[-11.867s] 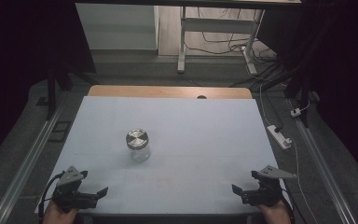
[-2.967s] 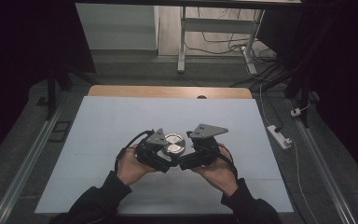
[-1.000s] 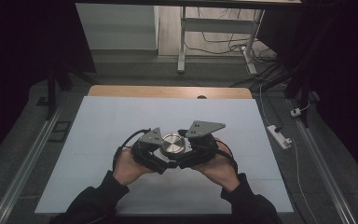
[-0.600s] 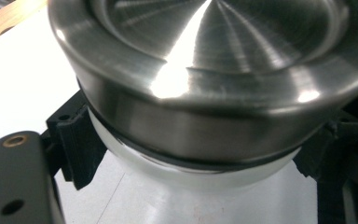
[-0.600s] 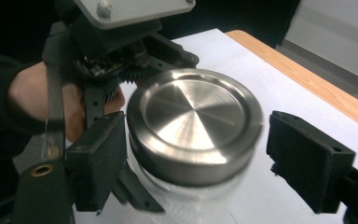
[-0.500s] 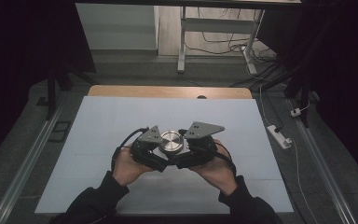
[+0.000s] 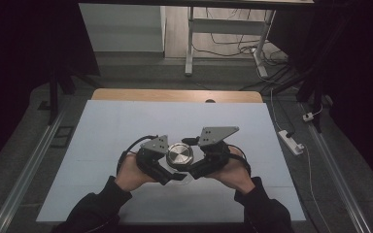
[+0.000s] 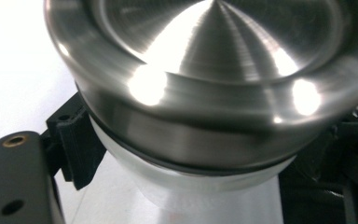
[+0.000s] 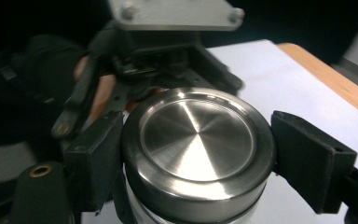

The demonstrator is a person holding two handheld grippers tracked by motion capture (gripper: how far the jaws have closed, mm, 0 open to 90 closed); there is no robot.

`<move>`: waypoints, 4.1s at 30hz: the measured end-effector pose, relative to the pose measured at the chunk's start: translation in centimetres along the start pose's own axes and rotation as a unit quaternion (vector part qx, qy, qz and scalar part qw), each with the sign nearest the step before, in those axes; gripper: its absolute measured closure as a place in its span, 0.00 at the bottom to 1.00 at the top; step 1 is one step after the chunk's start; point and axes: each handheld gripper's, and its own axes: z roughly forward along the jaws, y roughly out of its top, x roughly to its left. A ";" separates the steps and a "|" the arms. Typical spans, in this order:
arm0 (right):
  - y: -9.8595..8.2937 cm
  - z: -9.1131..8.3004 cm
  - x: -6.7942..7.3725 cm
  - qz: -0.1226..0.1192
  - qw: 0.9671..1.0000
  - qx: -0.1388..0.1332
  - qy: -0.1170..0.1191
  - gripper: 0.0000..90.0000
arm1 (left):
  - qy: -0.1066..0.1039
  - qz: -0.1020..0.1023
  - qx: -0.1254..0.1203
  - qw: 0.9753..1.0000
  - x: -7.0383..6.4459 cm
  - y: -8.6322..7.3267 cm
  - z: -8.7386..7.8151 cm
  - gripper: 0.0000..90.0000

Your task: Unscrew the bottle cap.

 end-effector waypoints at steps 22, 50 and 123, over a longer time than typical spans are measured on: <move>1.2 0.4 1.3 0.043 0.994 0.001 -0.099 0.17 | 0.079 -0.041 0.009 0.996 0.0 0.3 0.1 0.18; 0.4 -1.8 -0.8 0.030 0.999 -0.025 -0.012 0.15 | 0.040 -0.014 0.014 0.999 -0.1 0.2 0.3 0.18; 0.9 1.3 2.1 0.058 0.987 0.029 -0.149 0.20 | 0.101 -0.048 0.013 0.994 -0.3 0.5 0.1 0.18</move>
